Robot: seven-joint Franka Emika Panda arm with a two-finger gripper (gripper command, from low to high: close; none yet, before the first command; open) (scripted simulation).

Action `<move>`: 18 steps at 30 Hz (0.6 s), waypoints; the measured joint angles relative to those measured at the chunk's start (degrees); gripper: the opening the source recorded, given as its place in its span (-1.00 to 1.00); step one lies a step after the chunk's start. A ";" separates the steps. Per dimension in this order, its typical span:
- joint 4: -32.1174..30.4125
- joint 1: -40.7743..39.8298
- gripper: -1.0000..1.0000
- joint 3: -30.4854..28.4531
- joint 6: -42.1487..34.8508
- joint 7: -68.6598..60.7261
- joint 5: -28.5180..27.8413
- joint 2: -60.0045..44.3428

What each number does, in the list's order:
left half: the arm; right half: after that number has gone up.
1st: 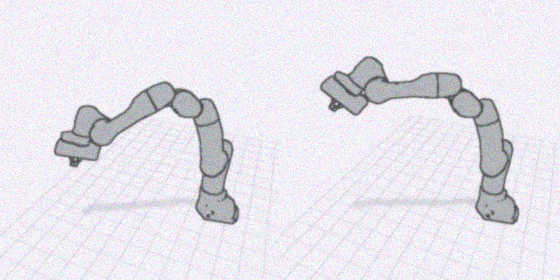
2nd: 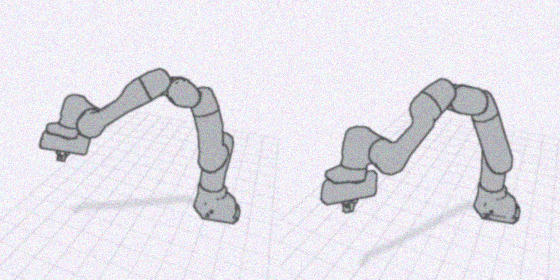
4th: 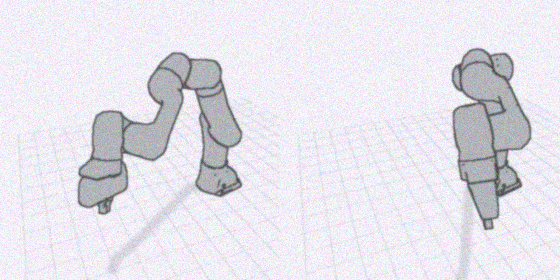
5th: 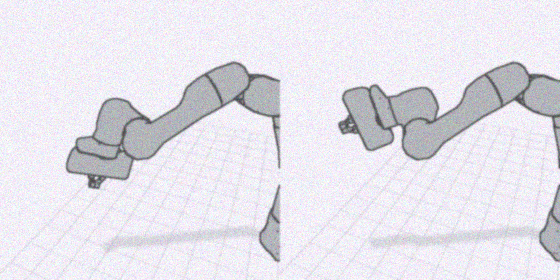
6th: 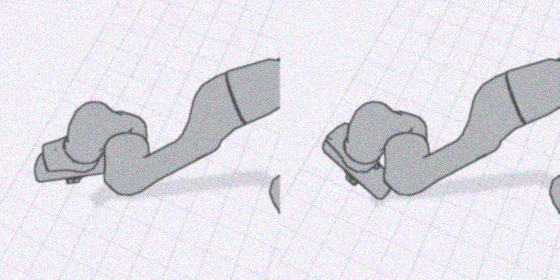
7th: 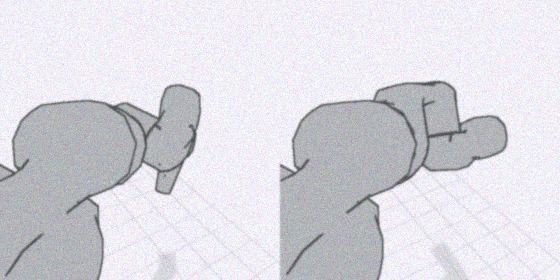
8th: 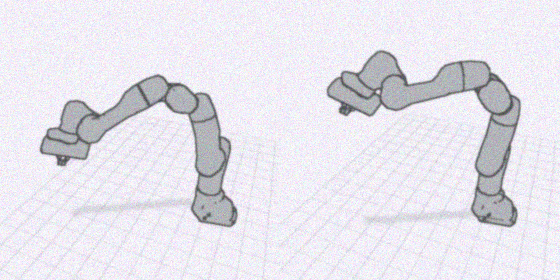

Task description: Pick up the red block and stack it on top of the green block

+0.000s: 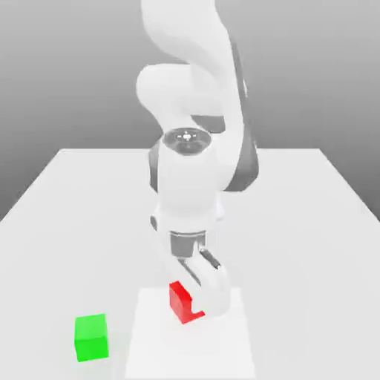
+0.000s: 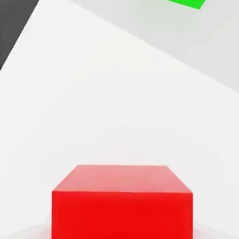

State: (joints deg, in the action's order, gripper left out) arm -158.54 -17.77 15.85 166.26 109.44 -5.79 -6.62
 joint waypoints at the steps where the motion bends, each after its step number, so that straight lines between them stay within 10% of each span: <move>1: -0.08 -0.13 -1.00 0.36 -0.63 -0.67 0.93 0.78; 18: 1.64 0.31 -1.00 -2.48 -8.84 0.21 8.33 6.84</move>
State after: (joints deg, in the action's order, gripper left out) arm -156.90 -17.46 13.37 157.42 109.65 2.55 0.22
